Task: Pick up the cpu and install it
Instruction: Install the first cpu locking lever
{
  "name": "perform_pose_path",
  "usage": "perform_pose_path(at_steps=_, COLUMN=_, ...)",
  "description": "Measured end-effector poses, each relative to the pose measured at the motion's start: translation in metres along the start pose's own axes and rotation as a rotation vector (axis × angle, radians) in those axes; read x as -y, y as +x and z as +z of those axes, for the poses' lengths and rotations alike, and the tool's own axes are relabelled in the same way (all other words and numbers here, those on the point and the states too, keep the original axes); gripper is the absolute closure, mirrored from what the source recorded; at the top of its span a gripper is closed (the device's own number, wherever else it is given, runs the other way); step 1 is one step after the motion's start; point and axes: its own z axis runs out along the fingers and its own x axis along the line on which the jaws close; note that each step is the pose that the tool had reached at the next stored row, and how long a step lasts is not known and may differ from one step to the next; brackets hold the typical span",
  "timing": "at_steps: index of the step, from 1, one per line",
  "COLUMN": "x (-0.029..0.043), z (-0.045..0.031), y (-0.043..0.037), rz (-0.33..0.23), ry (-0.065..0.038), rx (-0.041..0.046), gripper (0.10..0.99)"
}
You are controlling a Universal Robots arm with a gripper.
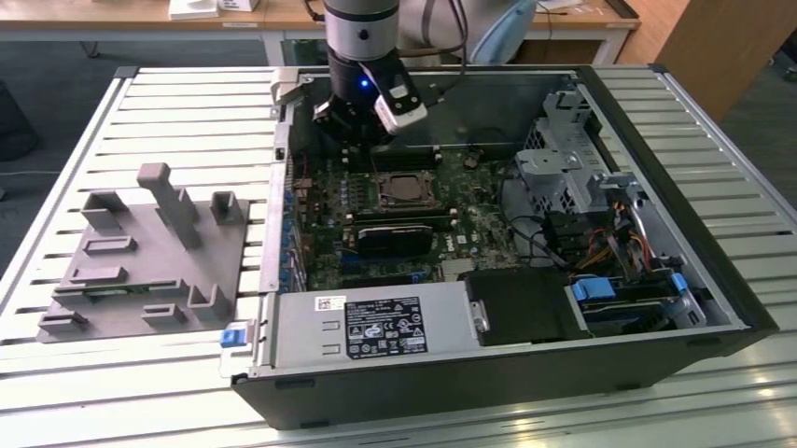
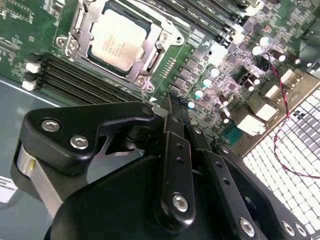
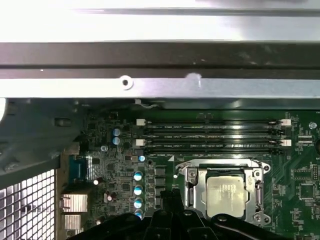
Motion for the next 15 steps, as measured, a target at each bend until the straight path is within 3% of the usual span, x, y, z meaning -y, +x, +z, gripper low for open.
perform_pose_path(at_steps=4, x=-0.002, z=0.0, y=0.0034, rz=0.0, ry=0.0, rx=-0.0001, gripper=0.98)
perform_pose_path(at_steps=15, x=-0.0187, z=-0.0005, y=0.0077, rz=0.0, ry=0.0, rx=-0.0002, gripper=0.98)
